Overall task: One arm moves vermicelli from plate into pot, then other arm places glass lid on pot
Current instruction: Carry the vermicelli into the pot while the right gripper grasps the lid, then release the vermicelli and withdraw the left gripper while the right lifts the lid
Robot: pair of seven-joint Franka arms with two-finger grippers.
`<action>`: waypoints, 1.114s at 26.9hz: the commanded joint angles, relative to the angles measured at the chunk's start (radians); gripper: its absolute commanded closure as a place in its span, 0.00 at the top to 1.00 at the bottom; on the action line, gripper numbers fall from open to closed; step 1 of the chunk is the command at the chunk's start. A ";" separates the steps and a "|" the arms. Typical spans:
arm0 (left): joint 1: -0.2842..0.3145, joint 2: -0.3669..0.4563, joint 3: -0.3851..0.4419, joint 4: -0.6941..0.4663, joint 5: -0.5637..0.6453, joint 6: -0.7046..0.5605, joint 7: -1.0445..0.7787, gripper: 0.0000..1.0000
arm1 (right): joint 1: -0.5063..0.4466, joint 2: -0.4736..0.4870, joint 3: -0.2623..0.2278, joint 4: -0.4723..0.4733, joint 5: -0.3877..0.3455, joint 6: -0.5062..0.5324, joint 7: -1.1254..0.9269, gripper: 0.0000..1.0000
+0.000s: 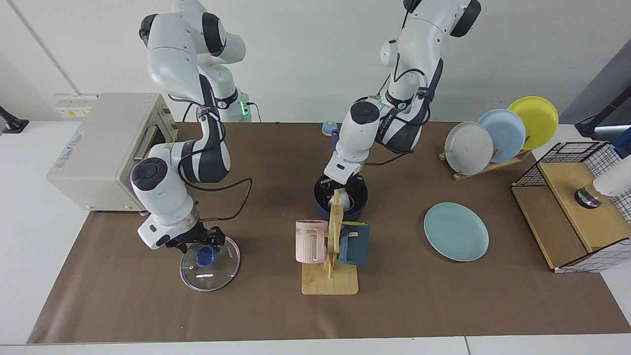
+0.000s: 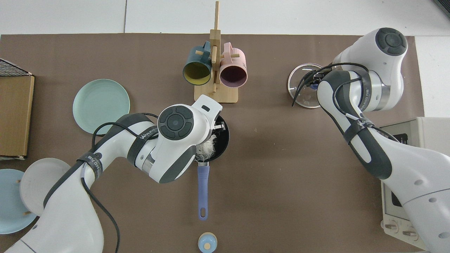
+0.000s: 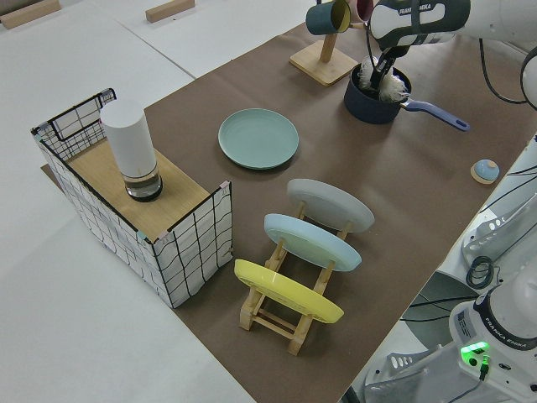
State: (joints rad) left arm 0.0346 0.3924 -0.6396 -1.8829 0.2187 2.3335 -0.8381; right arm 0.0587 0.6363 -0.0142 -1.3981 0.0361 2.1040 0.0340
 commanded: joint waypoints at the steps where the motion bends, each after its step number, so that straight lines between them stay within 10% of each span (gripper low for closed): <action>1: 0.010 0.011 0.000 -0.005 0.036 0.020 -0.015 0.03 | -0.004 0.066 0.005 0.068 -0.021 0.022 0.015 1.00; 5: 0.011 0.014 0.001 -0.005 0.039 0.020 0.010 0.44 | -0.004 0.086 0.005 0.090 -0.021 0.022 0.014 1.00; 7: 0.011 0.014 0.001 -0.004 0.039 0.015 0.010 0.86 | -0.004 0.101 0.005 0.100 -0.021 0.021 0.014 1.00; 9: 0.010 0.013 0.001 -0.004 0.050 0.006 0.010 1.00 | -0.002 0.108 0.005 0.103 -0.024 0.021 0.014 1.00; 19: 0.033 -0.020 0.020 0.114 0.077 -0.178 0.011 1.00 | 0.019 0.121 -0.003 0.105 -0.031 0.022 0.011 0.99; 26: 0.070 -0.049 0.024 0.284 0.074 -0.414 0.057 1.00 | 0.038 0.120 0.005 0.105 -0.136 0.022 0.007 0.06; 30: 0.079 -0.102 0.072 0.311 0.035 -0.496 0.158 1.00 | 0.038 0.118 0.005 0.107 -0.137 0.025 0.006 0.00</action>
State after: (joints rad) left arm 0.1114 0.3394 -0.6132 -1.6043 0.2787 1.9253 -0.7685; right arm 0.0961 0.7373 -0.0120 -1.3059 -0.0792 2.1112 0.0340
